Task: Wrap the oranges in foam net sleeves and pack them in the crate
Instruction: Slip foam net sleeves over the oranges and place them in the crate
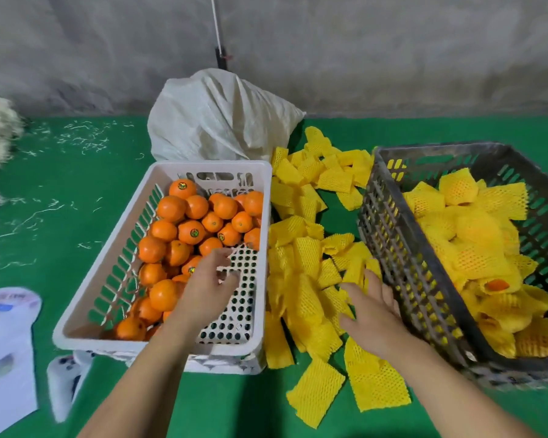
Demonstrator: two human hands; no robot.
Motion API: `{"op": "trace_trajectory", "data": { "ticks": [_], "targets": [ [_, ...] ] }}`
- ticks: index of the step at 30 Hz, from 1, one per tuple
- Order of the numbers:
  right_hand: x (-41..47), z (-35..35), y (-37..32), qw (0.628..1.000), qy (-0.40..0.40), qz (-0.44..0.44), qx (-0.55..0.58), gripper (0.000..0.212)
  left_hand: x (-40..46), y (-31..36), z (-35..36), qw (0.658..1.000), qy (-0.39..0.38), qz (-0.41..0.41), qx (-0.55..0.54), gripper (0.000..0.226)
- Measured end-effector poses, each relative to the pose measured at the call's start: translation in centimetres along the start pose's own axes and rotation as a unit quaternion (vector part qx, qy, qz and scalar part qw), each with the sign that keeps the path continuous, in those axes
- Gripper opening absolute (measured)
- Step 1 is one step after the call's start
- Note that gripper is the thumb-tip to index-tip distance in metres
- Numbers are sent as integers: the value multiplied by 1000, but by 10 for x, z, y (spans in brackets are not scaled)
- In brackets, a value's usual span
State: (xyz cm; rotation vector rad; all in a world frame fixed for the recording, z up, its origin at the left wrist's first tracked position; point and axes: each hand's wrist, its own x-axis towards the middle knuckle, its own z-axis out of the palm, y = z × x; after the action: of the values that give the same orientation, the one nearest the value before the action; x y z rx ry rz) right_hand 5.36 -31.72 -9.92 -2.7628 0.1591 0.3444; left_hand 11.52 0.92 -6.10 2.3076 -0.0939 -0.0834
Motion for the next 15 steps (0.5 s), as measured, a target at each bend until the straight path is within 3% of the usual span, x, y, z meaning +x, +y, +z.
{"op": "trace_trajectory", "data": {
  "ticks": [1, 3, 6, 12, 14, 15],
  "targets": [
    [-1, 19, 4, 999, -43, 26, -4, 72, 8, -18, -9, 991, -53, -11, 125, 58],
    [-1, 45, 13, 993, -94, 71, -11, 93, 17, -45, -26, 927, -149, -54, 339, 79],
    [3, 62, 19, 984, -149, 99, -1, 109, 20, -64, -34, 839, -232, -115, 478, 83],
    [13, 65, 9, 988, -97, 46, 115, 63, 20, -57, -23, 717, -267, -148, 626, 85],
    [13, 59, 0, 979, -47, 26, 194, 53, 19, -51, -23, 703, -270, -170, 636, 86],
    [13, 54, -5, 974, -21, 19, 226, 48, 20, -49, -24, 714, -262, -170, 627, 82]
  ]
}}
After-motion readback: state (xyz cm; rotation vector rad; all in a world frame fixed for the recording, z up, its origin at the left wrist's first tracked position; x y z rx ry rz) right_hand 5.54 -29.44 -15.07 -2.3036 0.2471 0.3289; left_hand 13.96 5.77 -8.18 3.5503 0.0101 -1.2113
